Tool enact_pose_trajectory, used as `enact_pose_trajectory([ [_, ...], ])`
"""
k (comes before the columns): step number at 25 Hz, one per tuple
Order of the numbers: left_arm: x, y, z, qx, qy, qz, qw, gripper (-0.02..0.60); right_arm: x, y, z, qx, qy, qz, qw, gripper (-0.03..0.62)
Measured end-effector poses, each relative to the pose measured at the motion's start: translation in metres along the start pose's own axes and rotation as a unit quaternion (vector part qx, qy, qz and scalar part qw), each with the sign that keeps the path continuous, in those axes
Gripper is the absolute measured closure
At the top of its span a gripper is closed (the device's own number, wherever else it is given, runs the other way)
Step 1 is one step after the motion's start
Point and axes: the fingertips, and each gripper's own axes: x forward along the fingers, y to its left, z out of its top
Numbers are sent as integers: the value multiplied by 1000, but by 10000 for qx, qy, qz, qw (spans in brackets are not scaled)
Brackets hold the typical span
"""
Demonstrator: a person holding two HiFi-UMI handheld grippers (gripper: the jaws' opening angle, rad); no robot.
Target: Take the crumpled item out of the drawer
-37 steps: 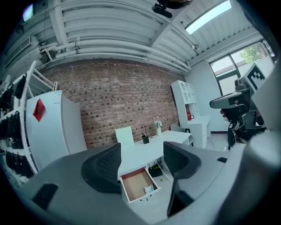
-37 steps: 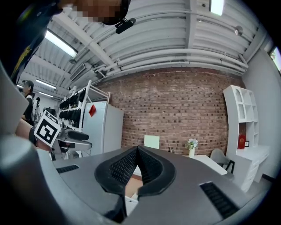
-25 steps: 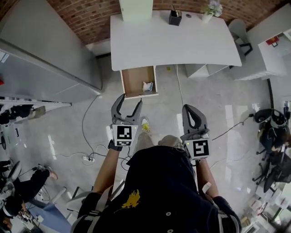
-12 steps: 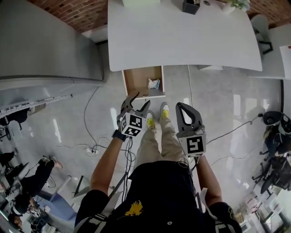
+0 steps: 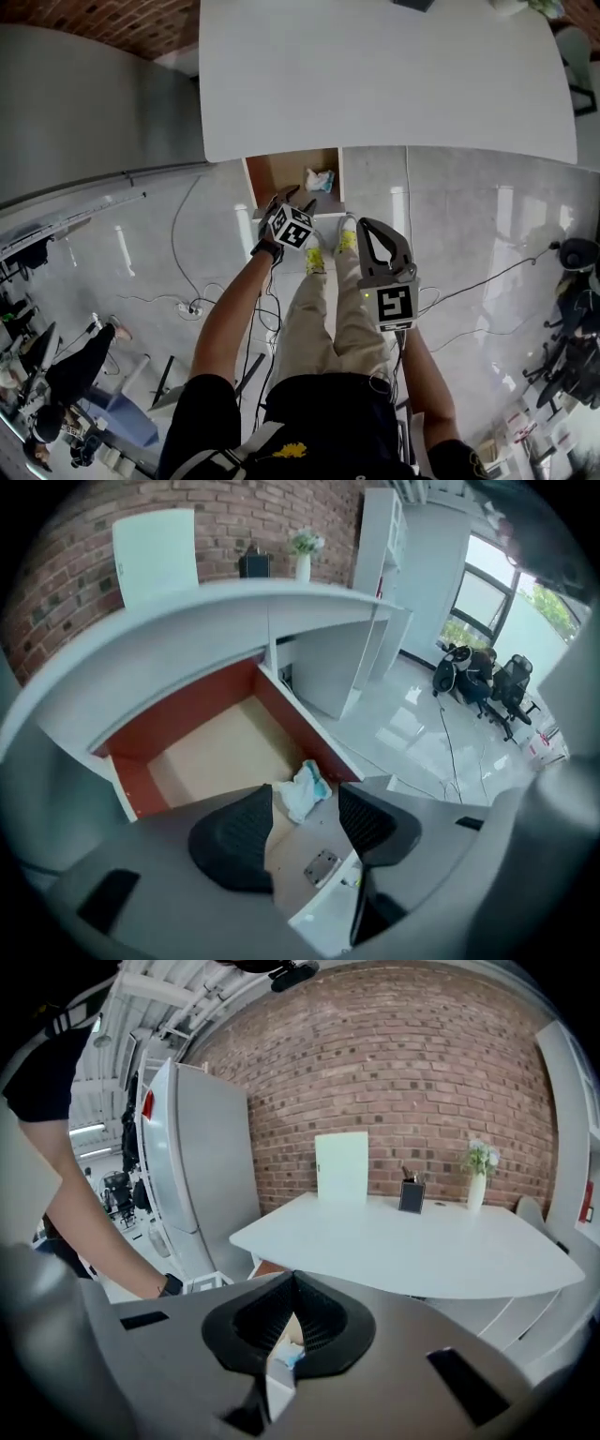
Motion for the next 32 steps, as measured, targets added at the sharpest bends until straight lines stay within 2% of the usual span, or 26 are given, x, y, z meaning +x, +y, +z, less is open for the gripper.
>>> enact_pose_trajectory([
  [6,92,23,-23,92,699,168,9974,350,30,-9,-27,129,94,171,9997,568],
  [10,120,15,-42,28,1150,106,9933,356,13,6,-39,147,263,324,9990,568],
  [11,124,9,-40,89,1234,91,9923,408,7,5,-46,205,359,328,9986,568],
  [12,127,5,-36,143,1236,99,9922,495,1,3,-53,249,465,323,9981,568],
  [14,119,5,-23,141,1039,134,9944,530,-4,3,-57,210,594,331,9975,568],
  [19,41,6,17,223,72,329,9992,540,-18,5,-40,-125,578,300,9978,568],
  [21,-6,3,33,310,-347,458,9979,540,-28,0,-25,-194,471,198,9985,568],
  [24,-94,3,49,235,-894,583,9940,543,-49,5,19,-265,197,3,9995,568],
  [28,-219,-2,75,257,-1542,857,9840,545,-87,26,86,-353,-303,-216,9987,568],
  [32,-336,0,102,183,-2360,1272,9632,545,-118,57,140,-504,-766,-267,9954,569],
])
